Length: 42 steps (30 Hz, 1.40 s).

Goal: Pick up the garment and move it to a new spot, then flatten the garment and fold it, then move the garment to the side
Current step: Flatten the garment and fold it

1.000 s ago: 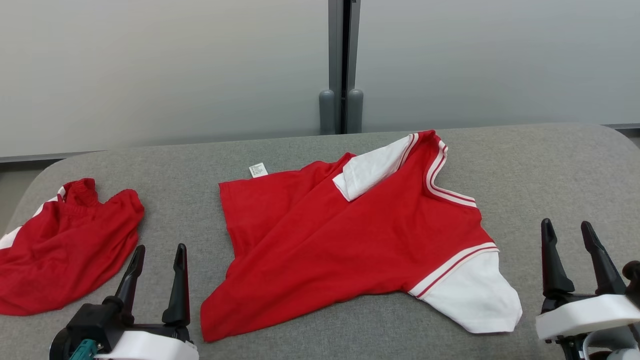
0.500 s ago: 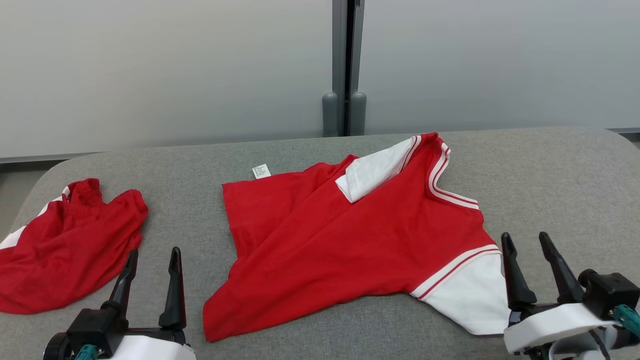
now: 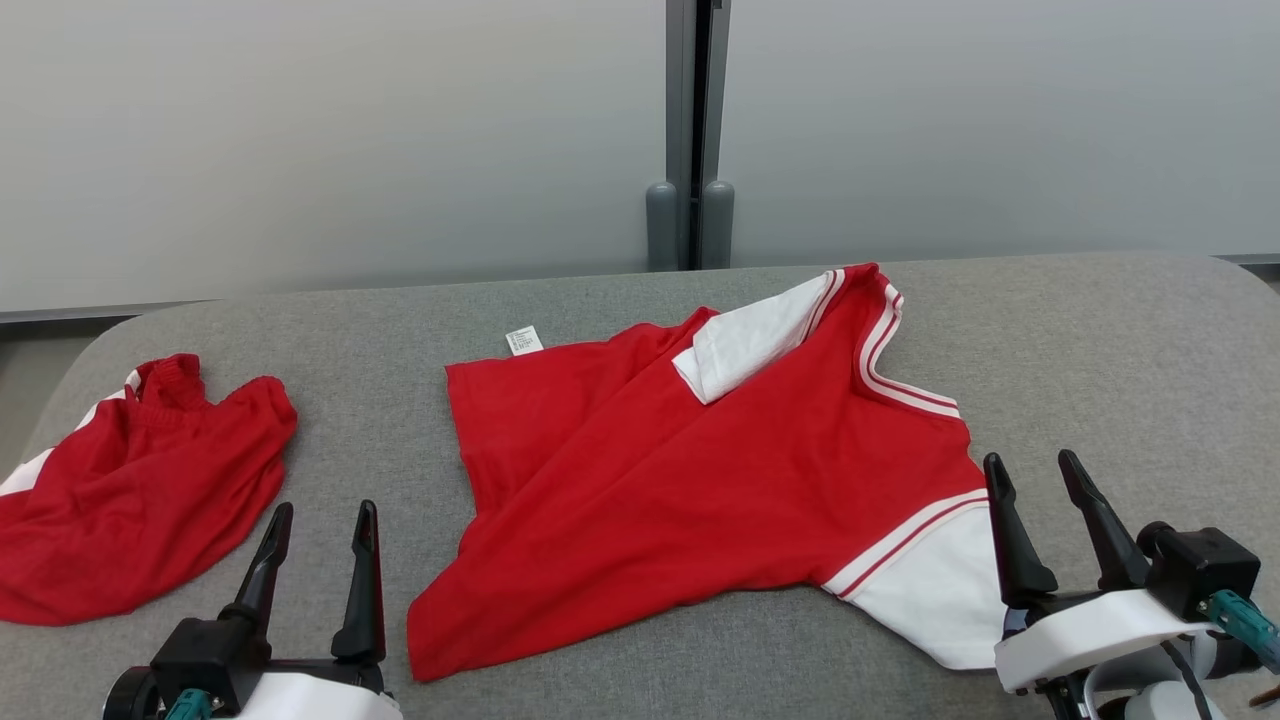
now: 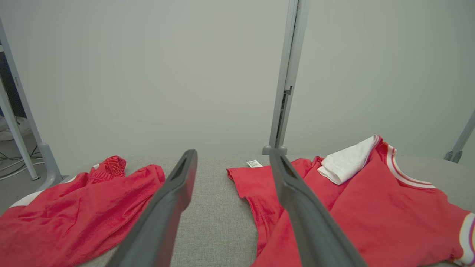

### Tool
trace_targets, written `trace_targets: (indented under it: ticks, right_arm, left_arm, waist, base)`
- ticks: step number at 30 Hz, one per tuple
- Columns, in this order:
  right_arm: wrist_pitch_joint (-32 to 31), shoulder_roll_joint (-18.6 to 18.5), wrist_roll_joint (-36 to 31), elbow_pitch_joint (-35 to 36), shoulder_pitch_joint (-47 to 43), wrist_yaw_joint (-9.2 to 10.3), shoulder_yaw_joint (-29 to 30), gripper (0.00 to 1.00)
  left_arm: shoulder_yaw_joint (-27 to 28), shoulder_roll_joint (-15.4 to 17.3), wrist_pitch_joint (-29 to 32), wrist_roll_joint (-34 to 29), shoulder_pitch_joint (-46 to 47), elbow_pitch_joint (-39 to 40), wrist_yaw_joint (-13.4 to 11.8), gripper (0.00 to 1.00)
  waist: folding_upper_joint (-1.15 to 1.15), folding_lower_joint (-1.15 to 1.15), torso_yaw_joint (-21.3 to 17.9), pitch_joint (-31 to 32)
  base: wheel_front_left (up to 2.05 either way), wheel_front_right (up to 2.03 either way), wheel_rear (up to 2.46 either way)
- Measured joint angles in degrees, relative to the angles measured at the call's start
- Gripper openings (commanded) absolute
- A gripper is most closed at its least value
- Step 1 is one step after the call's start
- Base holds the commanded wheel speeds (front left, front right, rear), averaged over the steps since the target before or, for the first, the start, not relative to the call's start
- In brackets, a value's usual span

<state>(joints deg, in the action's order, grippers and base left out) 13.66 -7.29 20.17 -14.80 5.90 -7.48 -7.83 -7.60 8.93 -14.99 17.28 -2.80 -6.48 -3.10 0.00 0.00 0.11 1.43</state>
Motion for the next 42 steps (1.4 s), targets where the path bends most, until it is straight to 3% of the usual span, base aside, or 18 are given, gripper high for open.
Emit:
trace_targets:
  ticks: [15,20,26,33,42]
  right_arm:
    - [0.22,-0.32,-0.56,-0.38,0.39,0.0,0.55,1.0]
    - [-1.69,-1.44,-1.22,0.23,-0.28,0.0,5.34,1.0]
    - [-12.28,-3.52,-0.71,-0.62,-3.62,0.0,7.46,1.0]
    - [-24.14,-1.4,1.29,-3.11,-5.48,0.0,7.83,1.0]
    - [-28.98,0.7,0.58,-5.25,-4.15,0.0,8.4,1.0]
  left_arm:
    - [0.2,-0.13,0.0,0.01,0.03,-0.53,0.08,1.0]
    - [0.63,0.0,0.43,1.01,0.03,-0.04,0.29,1.0]
    - [-0.3,1.45,10.85,3.33,-1.74,0.4,0.79,1.0]
    - [-2.08,2.32,21.51,5.92,-3.83,1.94,1.09,1.0]
    - [-4.21,2.92,28.2,8.12,-3.93,-1.2,2.7,1.0]
  waist:
    - [0.0,0.0,-0.42,0.2]
    - [0.0,0.0,-0.27,0.3]
    - [0.0,0.0,-0.03,-0.29]
    - [0.0,0.0,-0.04,-1.2]
    - [0.0,0.0,-0.3,-2.54]
  base:
    - [0.0,0.0,0.0]
    - [0.0,0.0,0.0]
    - [0.0,0.0,0.0]
    - [0.0,0.0,0.0]
    - [0.0,0.0,0.0]
